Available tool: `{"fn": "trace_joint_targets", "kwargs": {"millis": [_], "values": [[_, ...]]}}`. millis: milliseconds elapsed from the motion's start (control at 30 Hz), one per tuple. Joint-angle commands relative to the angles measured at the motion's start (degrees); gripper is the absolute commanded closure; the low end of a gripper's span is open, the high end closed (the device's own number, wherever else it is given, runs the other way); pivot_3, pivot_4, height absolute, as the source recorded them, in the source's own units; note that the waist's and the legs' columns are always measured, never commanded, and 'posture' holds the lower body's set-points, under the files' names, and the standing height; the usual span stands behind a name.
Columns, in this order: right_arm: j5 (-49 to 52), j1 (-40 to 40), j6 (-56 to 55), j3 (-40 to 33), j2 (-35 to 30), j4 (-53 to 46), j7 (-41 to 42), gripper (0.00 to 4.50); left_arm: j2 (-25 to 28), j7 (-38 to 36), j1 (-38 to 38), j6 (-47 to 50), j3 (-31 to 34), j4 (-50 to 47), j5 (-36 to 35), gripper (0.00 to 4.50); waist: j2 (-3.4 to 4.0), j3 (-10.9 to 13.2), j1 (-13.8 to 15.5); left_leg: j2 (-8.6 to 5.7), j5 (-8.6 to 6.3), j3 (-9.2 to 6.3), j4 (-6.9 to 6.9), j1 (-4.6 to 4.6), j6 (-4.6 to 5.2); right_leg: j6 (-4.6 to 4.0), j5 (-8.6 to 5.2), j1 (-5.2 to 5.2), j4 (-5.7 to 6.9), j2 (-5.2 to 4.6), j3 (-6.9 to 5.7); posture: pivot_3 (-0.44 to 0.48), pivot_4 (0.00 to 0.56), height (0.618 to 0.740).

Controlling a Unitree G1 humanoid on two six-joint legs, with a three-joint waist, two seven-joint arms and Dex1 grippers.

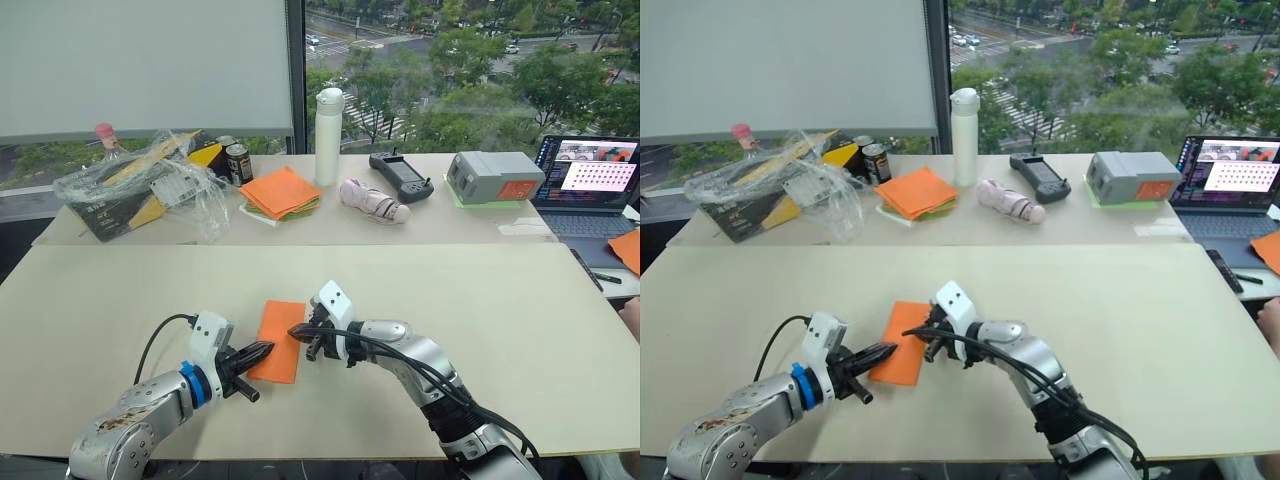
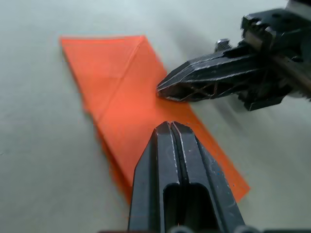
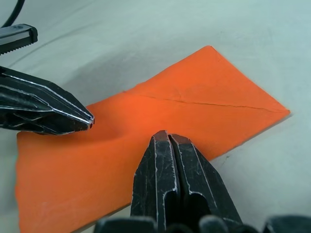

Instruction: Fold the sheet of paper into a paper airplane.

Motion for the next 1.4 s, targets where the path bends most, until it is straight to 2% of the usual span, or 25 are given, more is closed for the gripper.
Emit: {"fn": "trace_joint_targets", "kwargs": {"millis": [33,433,1067,1400], "values": [[-0.2,0.8,1.3,-0.1,-0.8,-2.4,0.1,4.47,0.4,-1.2,0.0,-2.1,0.2,1.1,1.2,4.47,0.00,0.0,0.1,0.00,0.00,0.00,0.00,-0.02,0.00,0.00,0.00,0.00,-0.01,0.00,0.00,0.000,0.150,0.740],[2.5,2.0,6.0,-0.6,-3.2,-6.8,2.2,4.47,-0.4,-1.8,-0.1,-3.5,-1.1,3.2,3.1,4.47,0.00,0.0,0.1,0.00,0.00,-0.01,-0.01,-0.05,0.00,0.00,0.00,0.00,-0.09,-0.01,0.00,0.000,0.150,0.740],[-3.2,-1.9,0.1,-3.2,0.5,4.5,-7.4,4.47,-0.6,-1.9,0.2,-3.3,-0.8,2.8,3.3,4.47,0.00,0.0,0.1,0.00,0.00,0.00,0.00,0.01,0.00,0.00,0.00,0.04,-0.07,-0.02,0.00,0.000,0.150,0.740],[-3.4,-3.5,-1.0,-4.4,1.5,7.0,-7.7,4.47,-0.7,-1.8,0.4,-3.2,-0.9,2.4,3.4,4.47,0.00,0.0,0.1,0.00,0.00,0.00,0.00,0.02,0.00,-0.01,0.00,0.04,-0.06,-0.02,0.00,0.000,0.150,0.740]]}}
